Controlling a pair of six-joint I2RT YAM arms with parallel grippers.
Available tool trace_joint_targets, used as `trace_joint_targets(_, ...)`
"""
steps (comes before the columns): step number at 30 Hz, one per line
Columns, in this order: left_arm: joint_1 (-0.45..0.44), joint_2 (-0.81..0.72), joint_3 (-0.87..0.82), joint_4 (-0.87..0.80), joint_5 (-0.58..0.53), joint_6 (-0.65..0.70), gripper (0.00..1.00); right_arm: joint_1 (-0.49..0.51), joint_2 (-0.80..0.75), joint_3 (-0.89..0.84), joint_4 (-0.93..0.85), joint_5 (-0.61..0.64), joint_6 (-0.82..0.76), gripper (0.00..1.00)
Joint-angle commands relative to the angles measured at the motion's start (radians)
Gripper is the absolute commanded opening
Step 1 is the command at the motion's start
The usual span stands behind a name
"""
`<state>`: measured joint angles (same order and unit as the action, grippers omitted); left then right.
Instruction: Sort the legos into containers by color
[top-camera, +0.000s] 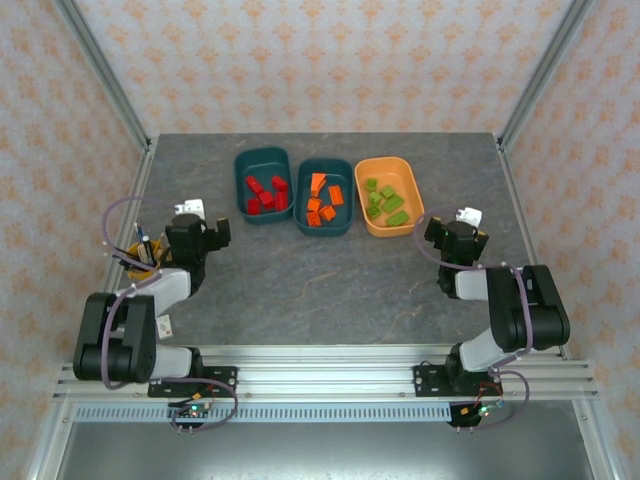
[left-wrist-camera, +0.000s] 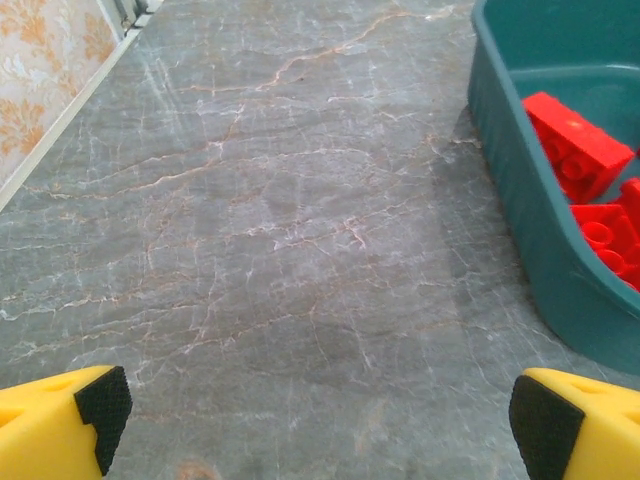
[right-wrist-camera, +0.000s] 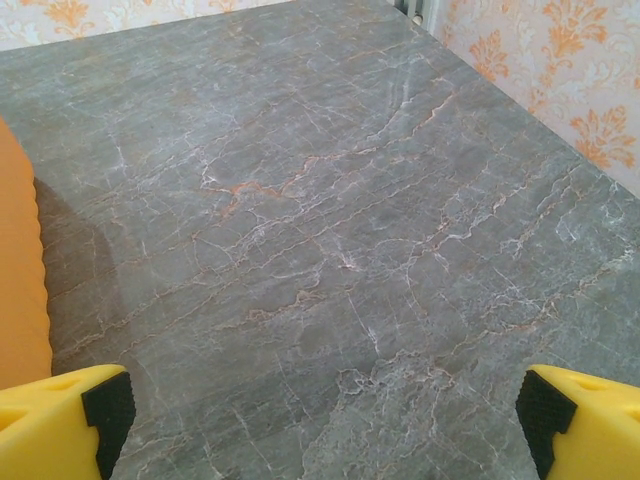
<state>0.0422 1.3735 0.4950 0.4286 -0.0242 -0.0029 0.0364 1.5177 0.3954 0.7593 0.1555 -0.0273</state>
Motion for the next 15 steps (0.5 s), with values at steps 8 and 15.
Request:
trace_joint_targets(8,0.017,0.006,0.011,0.078,0.085,-0.055,1.00,0.003,0.000,0.008,0.038,-0.005,0.013,0.99)
trace_joint_targets(15,-0.061,0.118,0.073,0.066,0.015,0.017,1.00,0.005,-0.001,0.008,0.038,-0.004,0.011,0.99)
